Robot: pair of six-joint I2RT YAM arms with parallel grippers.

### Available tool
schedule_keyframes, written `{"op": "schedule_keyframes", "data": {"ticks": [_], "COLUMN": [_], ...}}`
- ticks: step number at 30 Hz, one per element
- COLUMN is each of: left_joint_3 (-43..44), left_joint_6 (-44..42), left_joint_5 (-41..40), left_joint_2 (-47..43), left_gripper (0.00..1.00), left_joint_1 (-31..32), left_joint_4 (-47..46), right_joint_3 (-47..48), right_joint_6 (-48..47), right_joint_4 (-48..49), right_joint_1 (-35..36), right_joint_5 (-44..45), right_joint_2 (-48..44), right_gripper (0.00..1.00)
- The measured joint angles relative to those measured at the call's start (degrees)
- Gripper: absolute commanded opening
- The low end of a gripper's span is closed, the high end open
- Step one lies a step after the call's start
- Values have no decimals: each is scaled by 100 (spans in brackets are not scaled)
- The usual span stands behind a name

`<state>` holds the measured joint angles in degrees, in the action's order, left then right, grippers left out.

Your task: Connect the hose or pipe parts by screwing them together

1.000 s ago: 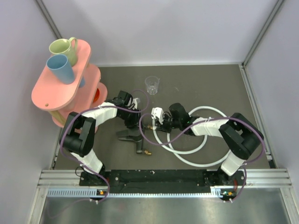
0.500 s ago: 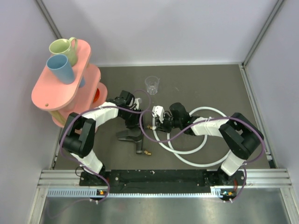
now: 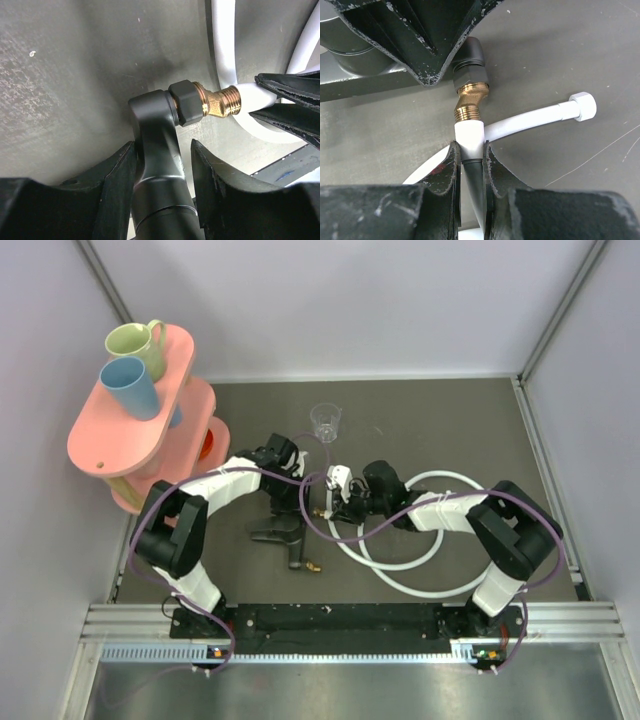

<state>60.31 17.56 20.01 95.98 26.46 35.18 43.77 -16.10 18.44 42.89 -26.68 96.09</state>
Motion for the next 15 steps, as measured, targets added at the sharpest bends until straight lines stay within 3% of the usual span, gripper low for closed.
{"op": "schedule_keyframes", "data": {"ticks": [6,7,9,10,15], "left_joint_3": [195,205,234,273,382], "left_joint_6": [33,44,98,118,151], "left_joint_5": [-365,-435,-496,-525,-664], "left_joint_2": [142,142,144,144,157], "left_gripper": [39,28,15,3,0], "left_joint_1": [151,168,184,192,216], "left_joint_4": [214,238,286,339,507], "right_joint_3": [-28,-28,-28,-28,-114], "right_joint_6": [188,221,284,334,704], "right_joint_4": [46,48,72,92,352], "right_joint_1": [0,0,0,0,4], "right_joint_5": [4,0,-11,-35,-83], "right_joint_2": [20,20,20,20,22], "right_gripper": [0,0,0,0,0]}}
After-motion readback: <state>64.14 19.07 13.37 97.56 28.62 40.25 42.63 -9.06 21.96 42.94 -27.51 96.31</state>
